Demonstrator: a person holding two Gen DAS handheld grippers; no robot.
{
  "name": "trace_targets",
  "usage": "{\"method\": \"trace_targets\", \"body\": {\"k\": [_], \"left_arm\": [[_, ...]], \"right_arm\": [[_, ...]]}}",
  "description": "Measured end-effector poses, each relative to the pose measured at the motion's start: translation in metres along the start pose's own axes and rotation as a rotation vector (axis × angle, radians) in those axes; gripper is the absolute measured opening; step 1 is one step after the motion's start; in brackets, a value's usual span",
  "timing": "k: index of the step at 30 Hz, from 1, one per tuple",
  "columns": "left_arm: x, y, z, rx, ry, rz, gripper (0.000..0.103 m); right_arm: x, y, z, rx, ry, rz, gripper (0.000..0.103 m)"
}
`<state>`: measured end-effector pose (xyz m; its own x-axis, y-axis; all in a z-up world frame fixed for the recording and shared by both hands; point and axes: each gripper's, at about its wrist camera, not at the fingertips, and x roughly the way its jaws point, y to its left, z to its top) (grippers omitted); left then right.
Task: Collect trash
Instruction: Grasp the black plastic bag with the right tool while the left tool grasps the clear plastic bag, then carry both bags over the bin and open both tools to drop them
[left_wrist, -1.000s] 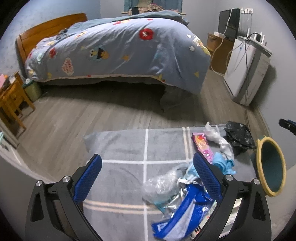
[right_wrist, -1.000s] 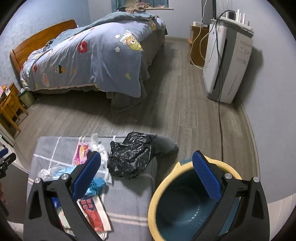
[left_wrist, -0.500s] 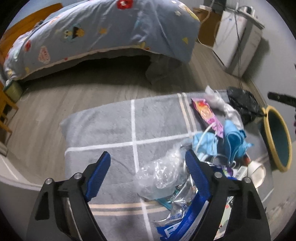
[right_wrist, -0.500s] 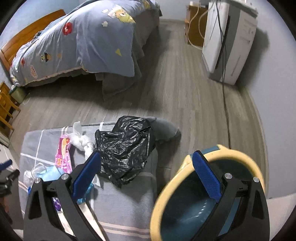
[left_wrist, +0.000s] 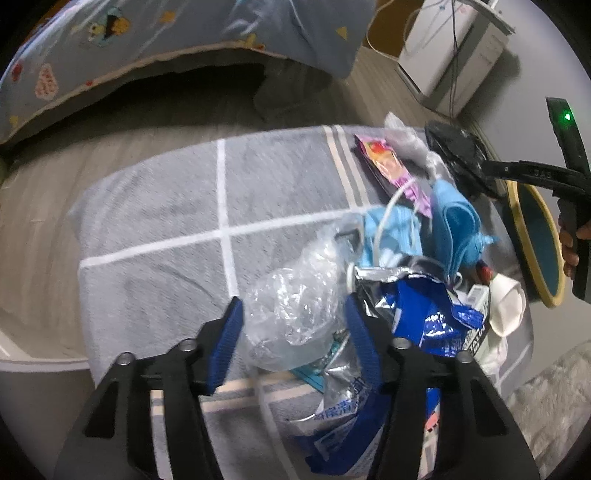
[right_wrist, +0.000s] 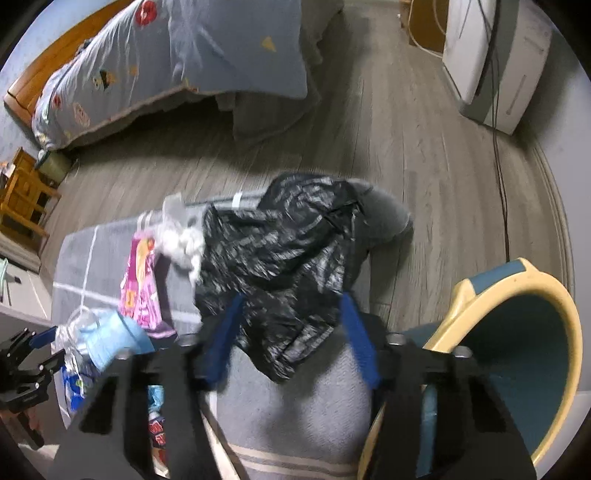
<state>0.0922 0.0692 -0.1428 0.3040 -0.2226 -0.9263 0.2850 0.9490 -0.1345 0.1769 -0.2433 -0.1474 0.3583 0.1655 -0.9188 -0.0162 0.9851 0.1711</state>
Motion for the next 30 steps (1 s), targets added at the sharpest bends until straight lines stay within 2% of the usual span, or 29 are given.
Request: {"method": "trace_targets", "body": {"k": [2,4,8,11,17,20,21,22,23,25,27,29,30], "left_arm": [[0.002,-0.001,0.0,0.009,0.014,0.003,0.04],[0.0,-0.003,0.0,0.027,0.014,0.021,0.031],[-0.004,-0.004,0.0,0.049,0.015,0.062,0.022],[-0.011,-0.003,-0.001,0.061,0.006,0.103,0.021],[-0.041,0.005,0.002,0.015,-0.097,0.14,0.021],[-0.055,0.006,0.002,-0.003,-0.135,0.145,0.021],[-0.058,0.005,0.002,0.001,-0.145,0.153,0.021],[-0.06,0.005,0.001,0.0,-0.151,0.153,0.021],[-0.063,0.005,0.0,-0.003,-0.154,0.147,0.021],[-0.066,0.004,-0.003,0.0,-0.157,0.149,0.021],[-0.069,0.003,-0.003,0.003,-0.165,0.144,0.021],[-0.071,0.005,-0.002,-0.007,-0.178,0.131,0.021],[-0.071,0.004,-0.002,-0.007,-0.18,0.128,0.021]], "right_arm": [[0.0,0.002,-0.002,-0.011,0.005,-0.005,0.01],[-0.003,0.001,-0.004,-0.022,-0.005,-0.014,0.004],[-0.014,-0.001,-0.004,-0.03,-0.04,-0.026,0.001],[-0.027,-0.001,-0.006,-0.048,-0.067,-0.034,0.001],[-0.051,-0.001,-0.01,-0.057,-0.122,-0.01,0.0],[-0.054,-0.006,-0.009,-0.019,-0.132,0.015,0.001],[-0.053,-0.007,-0.009,-0.008,-0.132,0.022,0.002],[-0.05,-0.007,-0.011,0.0,-0.119,0.012,0.014],[-0.048,-0.006,-0.013,0.002,-0.111,-0.007,0.036],[-0.042,-0.004,-0.015,0.001,-0.099,-0.029,0.06],[-0.035,-0.003,-0.012,0.008,-0.086,-0.039,0.061],[-0.023,-0.003,-0.01,0.024,-0.055,-0.042,0.072],[-0.018,-0.002,-0.011,0.022,-0.043,-0.05,0.074]]}}
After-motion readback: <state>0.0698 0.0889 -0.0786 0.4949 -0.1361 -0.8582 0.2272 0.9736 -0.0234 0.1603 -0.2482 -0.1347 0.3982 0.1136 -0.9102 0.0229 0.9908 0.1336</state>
